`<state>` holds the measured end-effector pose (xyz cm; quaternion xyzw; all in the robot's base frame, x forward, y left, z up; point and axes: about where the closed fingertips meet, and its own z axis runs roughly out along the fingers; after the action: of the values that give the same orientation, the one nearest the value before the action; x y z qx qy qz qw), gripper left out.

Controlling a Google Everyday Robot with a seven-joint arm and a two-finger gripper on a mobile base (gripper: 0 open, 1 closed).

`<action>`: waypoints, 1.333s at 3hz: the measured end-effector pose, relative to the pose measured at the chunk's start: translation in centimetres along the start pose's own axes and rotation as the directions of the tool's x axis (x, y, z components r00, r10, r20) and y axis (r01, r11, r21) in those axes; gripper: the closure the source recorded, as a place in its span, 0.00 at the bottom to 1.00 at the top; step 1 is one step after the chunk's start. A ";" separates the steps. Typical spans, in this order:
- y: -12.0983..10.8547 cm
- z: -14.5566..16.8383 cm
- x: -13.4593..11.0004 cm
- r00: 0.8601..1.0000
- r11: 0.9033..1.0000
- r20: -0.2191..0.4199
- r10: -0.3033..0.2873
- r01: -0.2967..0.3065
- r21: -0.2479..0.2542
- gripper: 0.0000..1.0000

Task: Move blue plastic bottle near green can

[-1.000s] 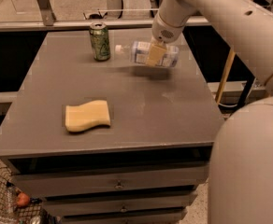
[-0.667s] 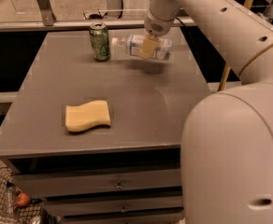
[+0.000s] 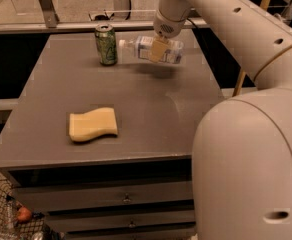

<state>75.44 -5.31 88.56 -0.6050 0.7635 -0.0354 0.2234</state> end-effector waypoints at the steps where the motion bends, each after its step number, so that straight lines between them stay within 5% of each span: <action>1: -0.4 2.2 -0.5 0.998 0.999 -0.036 0.043 -0.044 -0.028 1.00; 4: -3.3 5.8 -1.7 0.988 0.991 -0.079 0.129 -0.131 -0.015 1.00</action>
Offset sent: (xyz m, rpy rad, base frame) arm 0.0595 0.0126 -0.0415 -0.0407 0.1348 -0.1558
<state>80.94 -3.30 84.96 -0.5543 0.8098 -0.0366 0.1890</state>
